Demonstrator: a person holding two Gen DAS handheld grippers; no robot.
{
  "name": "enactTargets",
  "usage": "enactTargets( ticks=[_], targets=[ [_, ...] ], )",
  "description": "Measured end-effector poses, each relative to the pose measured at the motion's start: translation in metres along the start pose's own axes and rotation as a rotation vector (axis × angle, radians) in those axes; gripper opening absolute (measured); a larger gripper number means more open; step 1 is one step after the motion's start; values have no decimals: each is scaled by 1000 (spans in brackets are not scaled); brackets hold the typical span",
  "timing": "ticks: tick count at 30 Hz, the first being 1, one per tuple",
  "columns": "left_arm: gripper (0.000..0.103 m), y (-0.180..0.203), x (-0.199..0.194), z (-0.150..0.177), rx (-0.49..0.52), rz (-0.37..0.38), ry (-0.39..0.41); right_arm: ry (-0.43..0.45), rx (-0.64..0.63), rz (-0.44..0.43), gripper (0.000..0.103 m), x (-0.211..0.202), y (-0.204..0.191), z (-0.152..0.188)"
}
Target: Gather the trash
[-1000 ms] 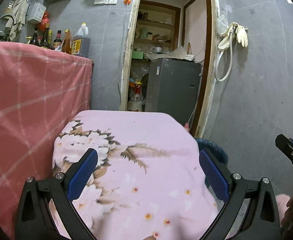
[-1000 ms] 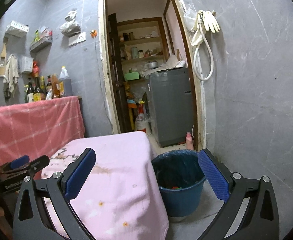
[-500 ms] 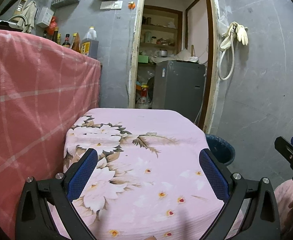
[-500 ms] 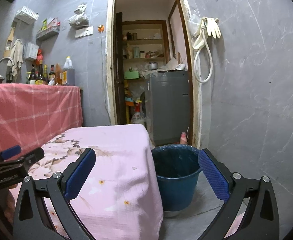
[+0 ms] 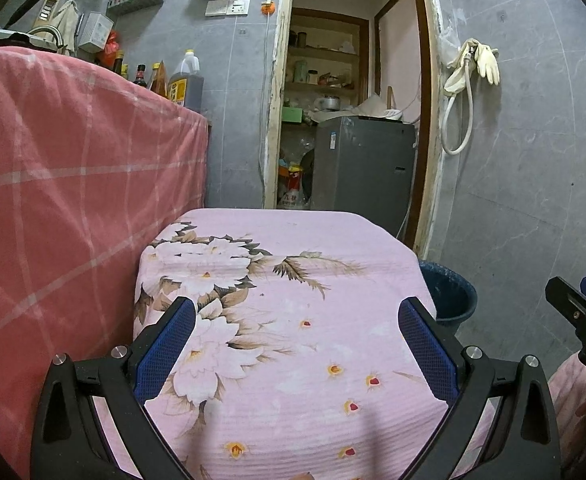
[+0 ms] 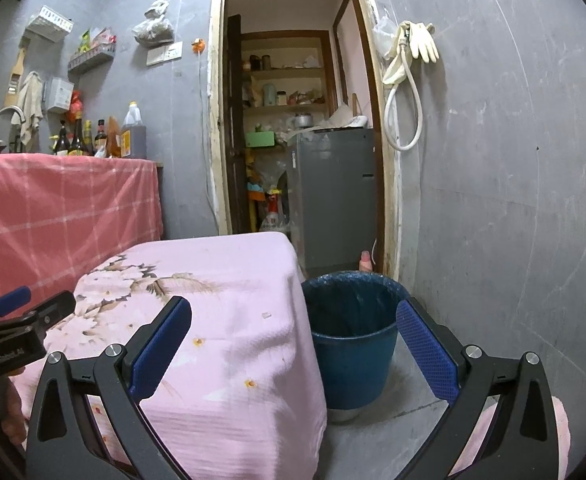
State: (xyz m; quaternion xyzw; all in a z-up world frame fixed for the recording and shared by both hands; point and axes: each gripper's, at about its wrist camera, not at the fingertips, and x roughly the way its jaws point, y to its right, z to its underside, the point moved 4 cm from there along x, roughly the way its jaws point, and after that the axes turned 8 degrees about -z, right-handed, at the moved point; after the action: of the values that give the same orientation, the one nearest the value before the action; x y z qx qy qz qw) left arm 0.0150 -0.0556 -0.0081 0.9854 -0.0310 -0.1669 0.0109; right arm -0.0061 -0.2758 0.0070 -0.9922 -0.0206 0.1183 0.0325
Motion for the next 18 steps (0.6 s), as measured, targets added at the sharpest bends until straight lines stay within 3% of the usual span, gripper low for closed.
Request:
enactTargets(
  ticks=[18],
  targets=[
    [99,-5,-1,1,-8,-13,4,1,7,2,103,-2,2,0]
  ],
)
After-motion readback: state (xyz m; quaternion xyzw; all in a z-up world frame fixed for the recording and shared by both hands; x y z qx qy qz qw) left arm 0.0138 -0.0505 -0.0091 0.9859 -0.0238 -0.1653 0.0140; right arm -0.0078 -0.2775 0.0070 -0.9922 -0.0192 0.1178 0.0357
